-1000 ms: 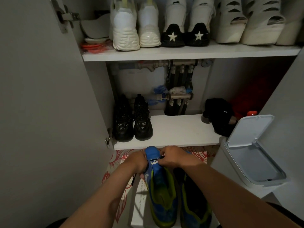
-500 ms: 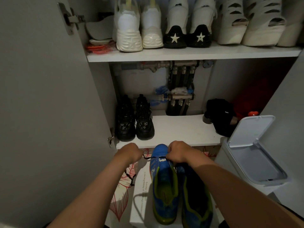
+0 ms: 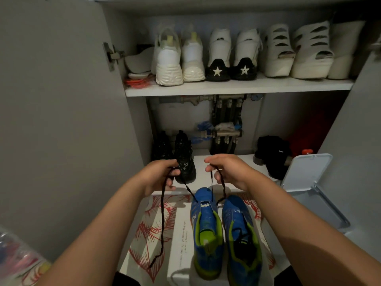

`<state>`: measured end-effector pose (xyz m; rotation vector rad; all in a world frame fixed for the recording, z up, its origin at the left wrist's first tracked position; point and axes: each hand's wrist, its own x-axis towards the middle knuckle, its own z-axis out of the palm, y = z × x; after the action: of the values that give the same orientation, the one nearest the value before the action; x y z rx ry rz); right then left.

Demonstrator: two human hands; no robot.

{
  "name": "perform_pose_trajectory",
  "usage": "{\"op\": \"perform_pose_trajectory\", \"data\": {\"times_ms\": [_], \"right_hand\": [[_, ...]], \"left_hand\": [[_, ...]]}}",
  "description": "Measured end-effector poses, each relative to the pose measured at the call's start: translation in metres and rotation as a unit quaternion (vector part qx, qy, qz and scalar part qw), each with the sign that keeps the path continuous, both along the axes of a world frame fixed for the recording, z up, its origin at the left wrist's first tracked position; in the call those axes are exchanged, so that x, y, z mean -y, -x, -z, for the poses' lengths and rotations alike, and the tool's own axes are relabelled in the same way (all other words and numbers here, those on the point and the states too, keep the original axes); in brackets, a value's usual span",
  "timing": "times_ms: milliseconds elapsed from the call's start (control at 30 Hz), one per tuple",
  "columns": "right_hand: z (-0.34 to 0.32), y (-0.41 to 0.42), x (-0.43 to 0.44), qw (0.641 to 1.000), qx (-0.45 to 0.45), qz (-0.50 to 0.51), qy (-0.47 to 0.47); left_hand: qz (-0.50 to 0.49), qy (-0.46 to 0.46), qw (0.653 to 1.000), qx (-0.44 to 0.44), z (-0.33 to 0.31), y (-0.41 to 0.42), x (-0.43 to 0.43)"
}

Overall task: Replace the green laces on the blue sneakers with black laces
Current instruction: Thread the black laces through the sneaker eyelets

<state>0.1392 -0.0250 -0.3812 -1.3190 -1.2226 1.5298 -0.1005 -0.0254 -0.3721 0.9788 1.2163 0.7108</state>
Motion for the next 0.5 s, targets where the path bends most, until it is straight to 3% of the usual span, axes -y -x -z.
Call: {"op": "perform_pose_trajectory", "data": {"times_ms": [167,500], "right_hand": [[-0.03,0.007,0.019,0.997,-0.07,0.011,0.001],[-0.085,0.009,0.062,0.991,-0.101,-0.056,-0.072]], "left_hand": [[-0.023,-0.02,0.991,0.131,-0.034,-0.008,0.019],[-0.009,-0.06,0.948,0.313,-0.083,-0.022,0.057]]}}
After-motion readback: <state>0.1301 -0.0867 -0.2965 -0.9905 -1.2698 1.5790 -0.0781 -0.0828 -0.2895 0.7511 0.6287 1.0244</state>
